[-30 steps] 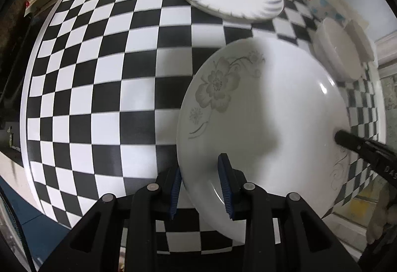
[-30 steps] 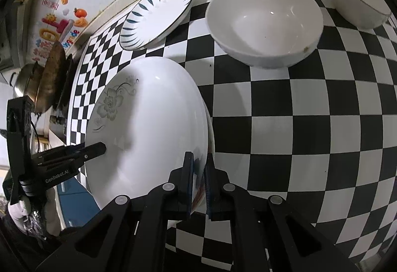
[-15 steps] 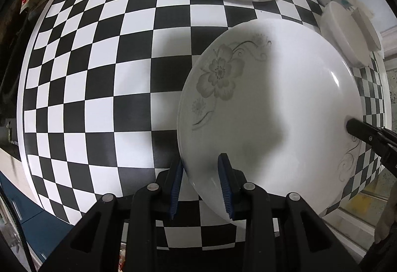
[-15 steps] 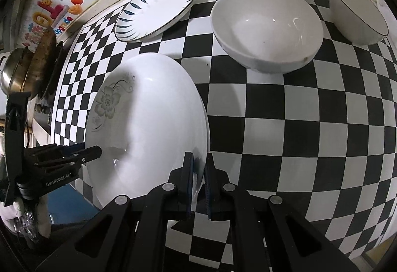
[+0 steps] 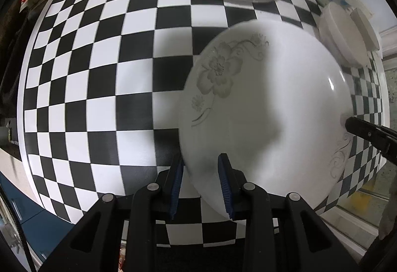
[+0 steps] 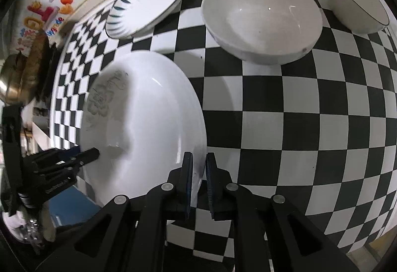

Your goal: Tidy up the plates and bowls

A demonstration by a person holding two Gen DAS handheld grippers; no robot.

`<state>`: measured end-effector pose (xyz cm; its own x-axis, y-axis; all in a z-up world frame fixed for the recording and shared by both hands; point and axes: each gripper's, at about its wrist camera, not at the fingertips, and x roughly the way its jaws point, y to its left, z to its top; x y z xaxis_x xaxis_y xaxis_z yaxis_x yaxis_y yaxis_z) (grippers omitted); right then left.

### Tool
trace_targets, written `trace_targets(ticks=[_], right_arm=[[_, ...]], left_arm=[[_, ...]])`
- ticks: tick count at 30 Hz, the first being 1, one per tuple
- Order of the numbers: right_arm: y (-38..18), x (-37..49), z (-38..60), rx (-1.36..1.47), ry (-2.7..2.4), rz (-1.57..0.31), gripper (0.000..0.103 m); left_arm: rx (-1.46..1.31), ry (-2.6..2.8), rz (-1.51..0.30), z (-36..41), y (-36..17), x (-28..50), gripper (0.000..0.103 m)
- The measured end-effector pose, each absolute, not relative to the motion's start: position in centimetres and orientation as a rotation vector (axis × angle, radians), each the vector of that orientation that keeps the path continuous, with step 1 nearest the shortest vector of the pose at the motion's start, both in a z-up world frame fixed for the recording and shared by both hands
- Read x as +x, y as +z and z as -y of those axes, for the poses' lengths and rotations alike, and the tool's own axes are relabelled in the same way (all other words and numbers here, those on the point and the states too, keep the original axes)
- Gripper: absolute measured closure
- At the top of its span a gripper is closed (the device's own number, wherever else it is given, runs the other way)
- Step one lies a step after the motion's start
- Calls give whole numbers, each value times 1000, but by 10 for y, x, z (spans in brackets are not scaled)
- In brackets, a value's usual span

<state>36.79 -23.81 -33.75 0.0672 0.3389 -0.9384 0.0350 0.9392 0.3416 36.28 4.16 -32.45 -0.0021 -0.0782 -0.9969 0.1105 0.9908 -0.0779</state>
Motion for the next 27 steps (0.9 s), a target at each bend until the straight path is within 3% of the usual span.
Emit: trace_targets(ticks=[6, 8, 10, 13, 24, 27], right_arm=[[-292, 383, 252, 358, 240, -1435, 88], [-269, 396, 253, 380, 255, -1390, 81], [-250, 418, 251, 410, 282, -1353, 67], [-242, 455, 247, 456, 308, -1326, 62], [-331, 611, 227, 495, 185, -1457, 63], [-354, 631, 222, 471, 160, -1490, 69]], left_arm=[[-49, -123, -1446, -67, -266, 384, 76], [-95, -121, -1414, -74, -252, 404, 71], [-134, -125, -1397, -83, -248, 434, 70], [-194, -120, -1405, -90, -254, 474, 70], [-219, -193, -1547, -75, -327, 603, 70], [-198, -207, -1587, -67, -345, 619, 70]])
